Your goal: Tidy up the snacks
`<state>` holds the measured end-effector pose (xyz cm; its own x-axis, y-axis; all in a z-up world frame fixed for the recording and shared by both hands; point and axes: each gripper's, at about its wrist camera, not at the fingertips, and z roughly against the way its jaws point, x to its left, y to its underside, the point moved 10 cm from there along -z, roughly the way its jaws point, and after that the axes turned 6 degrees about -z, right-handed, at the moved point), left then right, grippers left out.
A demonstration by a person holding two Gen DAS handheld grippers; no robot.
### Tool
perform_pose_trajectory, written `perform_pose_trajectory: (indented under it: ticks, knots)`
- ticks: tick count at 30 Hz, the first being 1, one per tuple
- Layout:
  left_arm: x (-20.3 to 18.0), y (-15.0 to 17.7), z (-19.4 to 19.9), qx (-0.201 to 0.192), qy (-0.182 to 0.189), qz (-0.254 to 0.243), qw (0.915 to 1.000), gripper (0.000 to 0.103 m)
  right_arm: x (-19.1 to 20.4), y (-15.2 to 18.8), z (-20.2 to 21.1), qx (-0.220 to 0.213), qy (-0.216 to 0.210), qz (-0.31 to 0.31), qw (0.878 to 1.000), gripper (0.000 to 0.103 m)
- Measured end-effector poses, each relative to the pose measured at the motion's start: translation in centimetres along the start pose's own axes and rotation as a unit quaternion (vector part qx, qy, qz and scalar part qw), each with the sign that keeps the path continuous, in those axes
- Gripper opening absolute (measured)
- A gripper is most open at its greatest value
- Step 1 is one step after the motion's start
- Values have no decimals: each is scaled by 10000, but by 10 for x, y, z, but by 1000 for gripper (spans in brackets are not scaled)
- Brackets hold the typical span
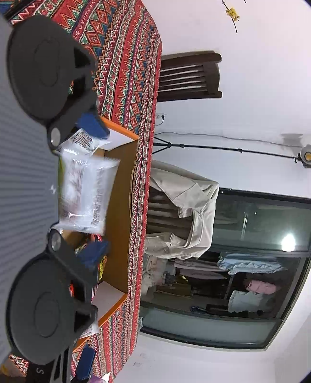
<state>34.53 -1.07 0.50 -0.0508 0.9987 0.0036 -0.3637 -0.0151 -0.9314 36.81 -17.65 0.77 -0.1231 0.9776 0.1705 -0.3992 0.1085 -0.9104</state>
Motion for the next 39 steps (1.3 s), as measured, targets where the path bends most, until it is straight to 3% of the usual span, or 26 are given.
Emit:
perform_pose_trajectory:
  ticks: [2, 16, 27, 39]
  knots:
    - [0, -2, 2, -80, -5, 35, 10000, 103, 0, 0, 1, -16, 3, -10, 10000, 103]
    - [-1, -6, 10, -172, 4, 113, 9998, 103, -1, -1, 9, -106, 3, 14, 9999, 103]
    - [9, -18, 43, -193, -30, 130, 9997, 103, 15, -19, 35, -187, -169, 87, 9996, 103]
    - [45, 14, 99, -20, -120, 235, 9997, 103, 27, 6, 87, -15, -272, 187, 9995, 103]
